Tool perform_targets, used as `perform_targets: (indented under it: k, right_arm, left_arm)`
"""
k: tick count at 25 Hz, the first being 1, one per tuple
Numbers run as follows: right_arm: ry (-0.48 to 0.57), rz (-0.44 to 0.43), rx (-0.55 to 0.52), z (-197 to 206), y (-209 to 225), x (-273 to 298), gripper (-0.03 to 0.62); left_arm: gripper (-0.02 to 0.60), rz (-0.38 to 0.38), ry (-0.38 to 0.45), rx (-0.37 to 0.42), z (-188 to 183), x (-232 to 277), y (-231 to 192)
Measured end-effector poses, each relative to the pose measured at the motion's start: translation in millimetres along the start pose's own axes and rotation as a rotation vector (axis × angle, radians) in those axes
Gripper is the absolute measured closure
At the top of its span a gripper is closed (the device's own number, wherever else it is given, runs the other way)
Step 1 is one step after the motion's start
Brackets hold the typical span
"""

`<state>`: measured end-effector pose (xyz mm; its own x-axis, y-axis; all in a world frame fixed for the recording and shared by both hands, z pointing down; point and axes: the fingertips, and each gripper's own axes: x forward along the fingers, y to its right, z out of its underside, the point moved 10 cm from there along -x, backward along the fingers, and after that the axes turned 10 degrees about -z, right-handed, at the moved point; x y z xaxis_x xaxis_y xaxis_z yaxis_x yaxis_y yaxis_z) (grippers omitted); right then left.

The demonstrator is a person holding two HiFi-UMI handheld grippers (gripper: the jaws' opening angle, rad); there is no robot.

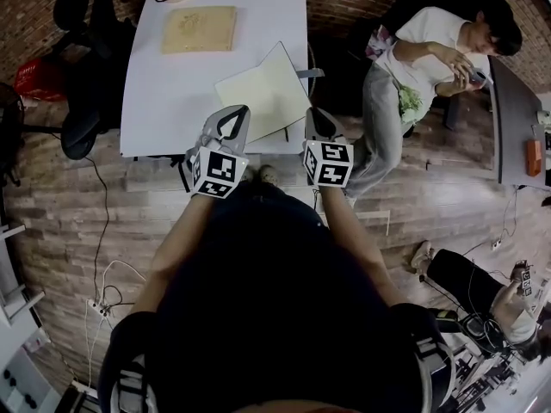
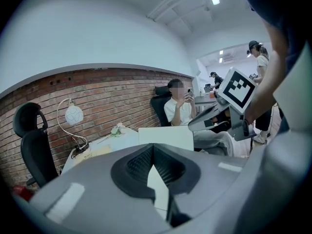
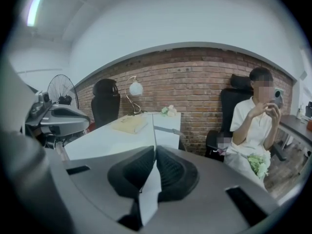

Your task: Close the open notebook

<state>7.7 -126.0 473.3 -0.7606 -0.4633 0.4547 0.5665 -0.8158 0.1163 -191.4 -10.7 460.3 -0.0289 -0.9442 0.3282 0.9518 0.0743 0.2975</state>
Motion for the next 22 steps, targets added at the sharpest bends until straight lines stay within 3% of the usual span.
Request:
perform_targets:
  k: [22]
  right_arm:
    - [-0.002,-0.094,-0.128,-15.2,-23.8,22.6,0.572]
  left_arm:
    - [0.586,-0.058,-0.024,-0.02,8.5,-11.5,-11.9]
